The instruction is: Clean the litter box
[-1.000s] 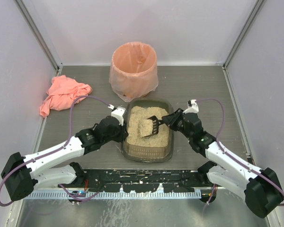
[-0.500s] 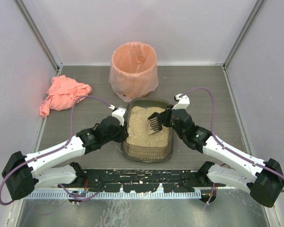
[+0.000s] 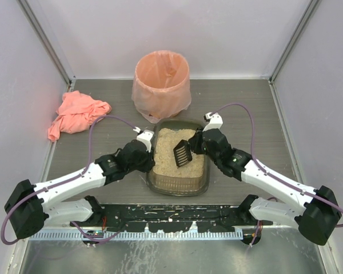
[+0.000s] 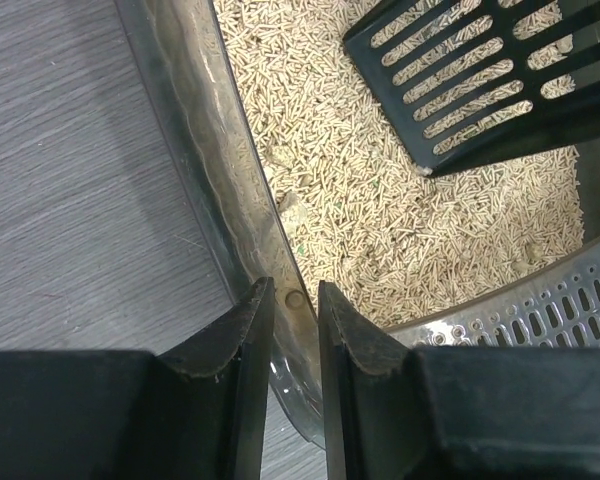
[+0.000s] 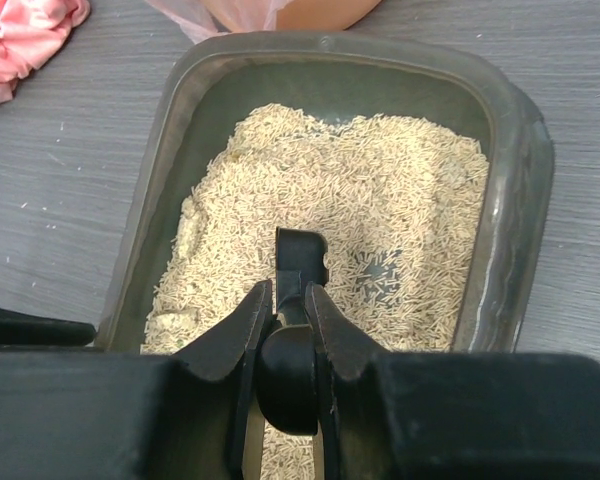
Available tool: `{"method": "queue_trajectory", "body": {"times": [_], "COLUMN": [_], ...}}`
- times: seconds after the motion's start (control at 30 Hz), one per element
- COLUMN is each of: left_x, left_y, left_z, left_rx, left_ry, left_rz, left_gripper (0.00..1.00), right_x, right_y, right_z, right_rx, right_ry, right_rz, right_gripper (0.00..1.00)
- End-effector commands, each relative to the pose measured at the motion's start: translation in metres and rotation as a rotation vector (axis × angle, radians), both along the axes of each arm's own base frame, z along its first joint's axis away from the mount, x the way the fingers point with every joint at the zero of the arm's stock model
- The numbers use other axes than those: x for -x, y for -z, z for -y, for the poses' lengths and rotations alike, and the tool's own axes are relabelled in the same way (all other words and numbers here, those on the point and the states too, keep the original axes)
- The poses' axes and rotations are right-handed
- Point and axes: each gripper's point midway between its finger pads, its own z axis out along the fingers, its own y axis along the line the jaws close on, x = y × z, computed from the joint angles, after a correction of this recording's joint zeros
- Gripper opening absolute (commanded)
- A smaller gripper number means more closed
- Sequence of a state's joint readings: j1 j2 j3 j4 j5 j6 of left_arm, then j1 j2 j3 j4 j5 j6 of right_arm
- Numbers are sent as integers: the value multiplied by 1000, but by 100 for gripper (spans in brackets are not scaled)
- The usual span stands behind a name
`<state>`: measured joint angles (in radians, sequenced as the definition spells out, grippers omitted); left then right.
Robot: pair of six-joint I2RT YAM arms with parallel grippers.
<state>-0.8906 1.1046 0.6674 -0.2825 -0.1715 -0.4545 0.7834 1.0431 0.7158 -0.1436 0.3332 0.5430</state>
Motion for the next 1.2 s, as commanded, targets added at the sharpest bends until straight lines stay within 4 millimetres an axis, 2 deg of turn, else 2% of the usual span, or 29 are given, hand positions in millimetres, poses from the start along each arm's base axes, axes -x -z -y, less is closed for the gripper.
{"method": "queue_trajectory", "body": {"times": [0.0, 0.2, 0.43, 0.67, 0.87, 1.17], "left_x": [-7, -6, -5, -3, -3, -3], "left_y": [-19, -14, -8, -2, -1, -1], "left_z": [19, 23, 27, 31, 32, 33], "left_rx": [68, 68, 62, 57, 56, 56], "left_ry": [31, 44, 60, 82, 87, 91], "left_rz": [33, 19, 4, -16, -22, -21], "left_gripper": [25, 22, 18, 14, 11, 10], "right_x": [-5, -4, 10, 20, 24, 27], "right_y": [-32, -11, 10, 34, 57, 60], "right_z": [-24, -36, -47, -49, -44, -54], "right_rx": [-123, -173, -300, -430, -574, -712], "right_ry": [-43, -43, -51, -2, 86, 75], "right_rz": [30, -44, -140, -226, -278, -310], "right_gripper": [1, 0, 1, 0, 1, 1]}}
